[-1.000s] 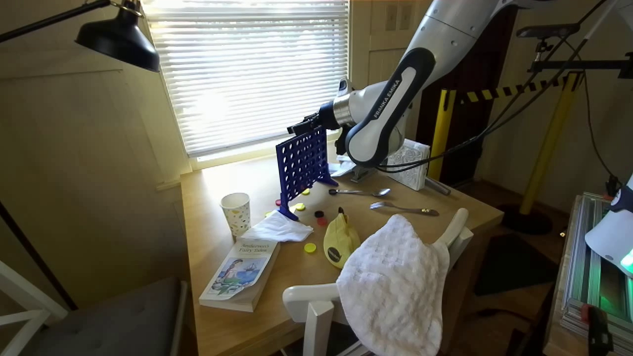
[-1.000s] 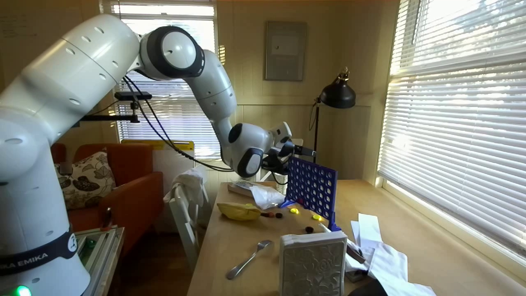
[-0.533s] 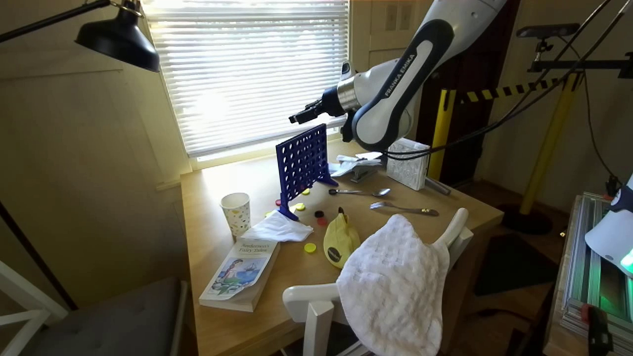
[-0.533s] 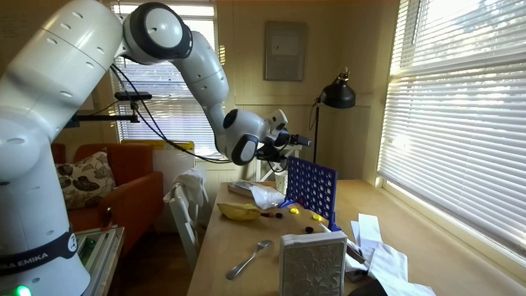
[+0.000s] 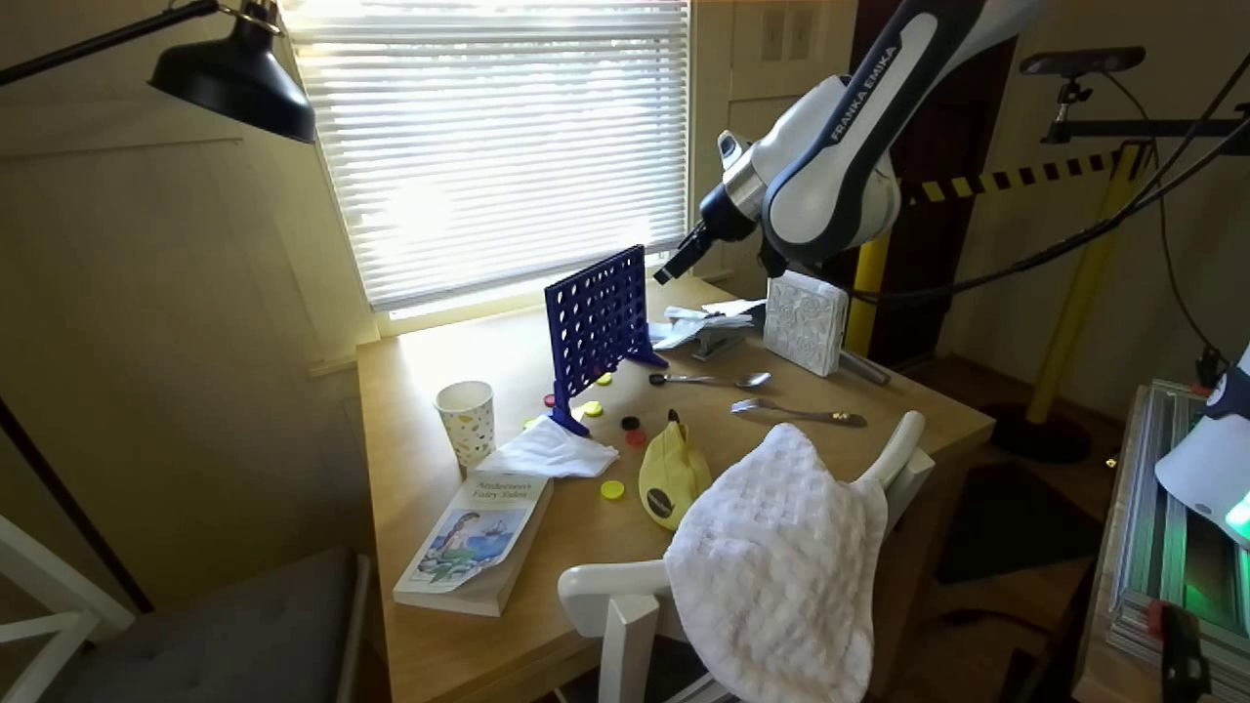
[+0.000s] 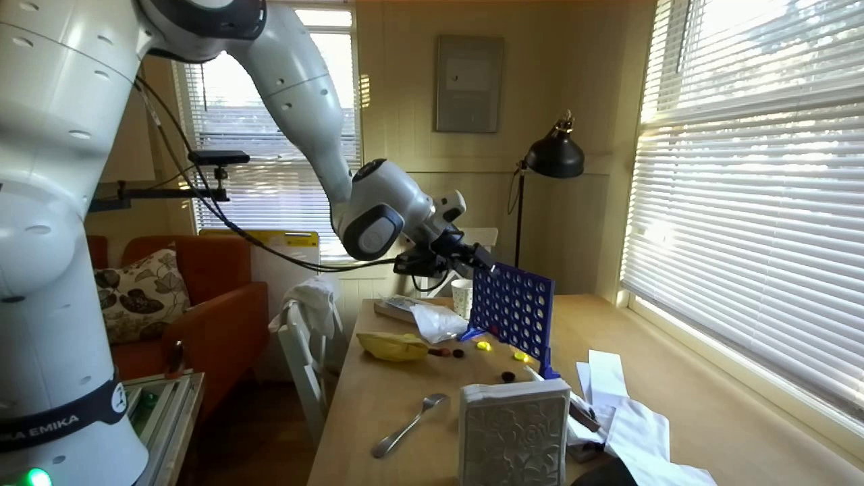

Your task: Put one orange chip and black chip in the blue gameboard.

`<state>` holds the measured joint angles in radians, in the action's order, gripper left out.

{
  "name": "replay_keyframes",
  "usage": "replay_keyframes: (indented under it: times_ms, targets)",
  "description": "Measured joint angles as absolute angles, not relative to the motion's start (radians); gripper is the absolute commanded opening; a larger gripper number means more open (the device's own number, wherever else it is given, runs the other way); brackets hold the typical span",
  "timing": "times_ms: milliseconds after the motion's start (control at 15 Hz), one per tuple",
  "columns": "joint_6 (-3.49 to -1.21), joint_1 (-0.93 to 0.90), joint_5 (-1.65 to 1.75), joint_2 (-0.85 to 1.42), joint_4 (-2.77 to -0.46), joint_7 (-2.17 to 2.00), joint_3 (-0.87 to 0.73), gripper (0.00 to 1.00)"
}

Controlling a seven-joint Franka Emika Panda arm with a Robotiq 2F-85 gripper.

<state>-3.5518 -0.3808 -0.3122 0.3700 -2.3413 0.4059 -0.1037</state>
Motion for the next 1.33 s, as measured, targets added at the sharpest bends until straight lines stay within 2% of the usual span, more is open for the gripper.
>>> replay_keyframes:
  times_ms: [600,933,1333]
  targets:
    - [-3.185,-0.568,-0.305,0.308,-2.414,0.531,-0.321,1.00]
    - [-3.179,-0.711,-0.279,0.336,-2.405,0.531,-0.463,1.00]
    - [-3.232,-0.726,-0.276,0.430,-2.335,0.546,-0.427,1.00]
